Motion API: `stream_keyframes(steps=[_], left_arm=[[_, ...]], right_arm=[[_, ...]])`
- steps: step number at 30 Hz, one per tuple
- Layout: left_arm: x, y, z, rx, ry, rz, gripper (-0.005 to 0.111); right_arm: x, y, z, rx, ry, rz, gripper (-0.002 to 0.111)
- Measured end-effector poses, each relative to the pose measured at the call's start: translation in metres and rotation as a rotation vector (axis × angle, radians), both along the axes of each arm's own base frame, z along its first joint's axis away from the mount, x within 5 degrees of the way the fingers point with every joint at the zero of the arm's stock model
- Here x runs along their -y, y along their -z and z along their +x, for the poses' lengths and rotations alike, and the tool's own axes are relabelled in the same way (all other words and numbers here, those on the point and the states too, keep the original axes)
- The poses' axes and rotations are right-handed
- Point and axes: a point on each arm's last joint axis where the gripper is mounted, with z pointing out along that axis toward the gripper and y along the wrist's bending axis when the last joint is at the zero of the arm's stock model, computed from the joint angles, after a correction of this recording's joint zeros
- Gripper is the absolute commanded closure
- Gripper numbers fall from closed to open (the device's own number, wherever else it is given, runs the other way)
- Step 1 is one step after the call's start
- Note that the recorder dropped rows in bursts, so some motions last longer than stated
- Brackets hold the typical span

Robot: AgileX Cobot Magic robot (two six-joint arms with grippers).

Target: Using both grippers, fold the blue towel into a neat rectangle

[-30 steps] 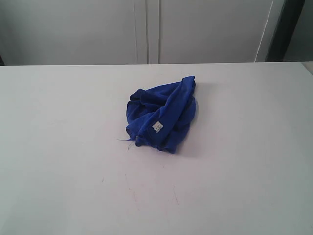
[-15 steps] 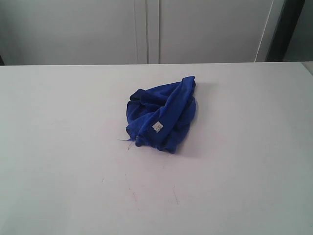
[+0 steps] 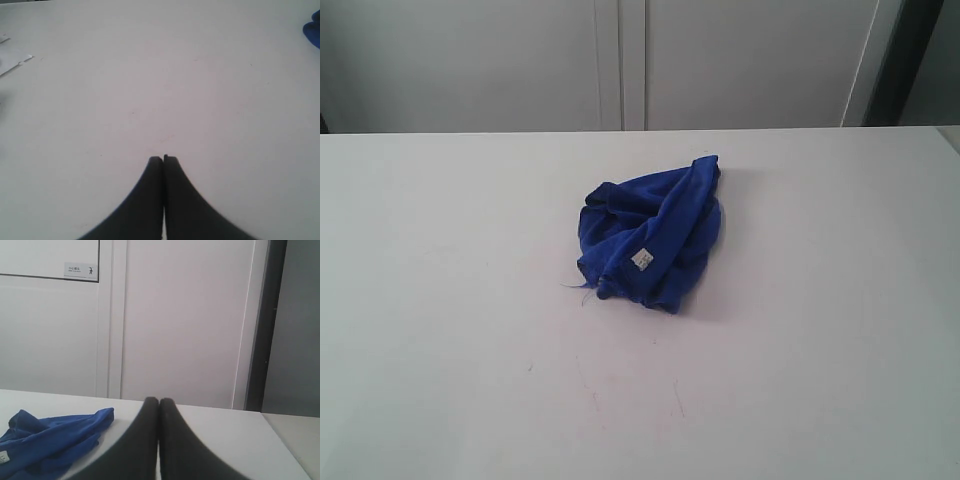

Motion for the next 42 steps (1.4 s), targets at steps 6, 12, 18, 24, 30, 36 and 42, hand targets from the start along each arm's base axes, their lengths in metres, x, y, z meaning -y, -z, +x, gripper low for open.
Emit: stream_keyframes(steps=[6, 12, 18, 24, 30, 36, 42], left_arm=[[0.0, 0.0, 0.0, 0.0, 0.0, 0.0, 0.107], [0.0, 0.0, 0.0, 0.0, 0.0, 0.0, 0.107], [0.0, 0.0, 0.0, 0.0, 0.0, 0.0, 0.107], [0.0, 0.0, 0.0, 0.0, 0.0, 0.0, 0.107], [0.0, 0.0, 0.0, 0.0, 0.0, 0.0, 0.107], [0.0, 0.0, 0.0, 0.0, 0.0, 0.0, 0.107], [0.0, 0.0, 0.0, 0.0, 0.0, 0.0, 0.107]], right_arm=[[0.0, -0.001, 0.0, 0.007, 0.0, 0.001, 0.108], [0.0, -0.012, -0.003, -0.013, -0.004, -0.002, 0.108], [0.0, -0.036, -0.008, -0.042, -0.01, -0.006, 0.108], [-0.001, -0.06, 0.001, -0.087, -0.012, -0.011, 0.108], [-0.004, -0.079, 0.022, -0.225, -0.016, -0.023, 0.108], [-0.007, -0.091, 0.05, -0.344, -0.018, -0.033, 0.108], [-0.011, -0.097, 0.084, -0.529, -0.02, -0.009, 0.108]])
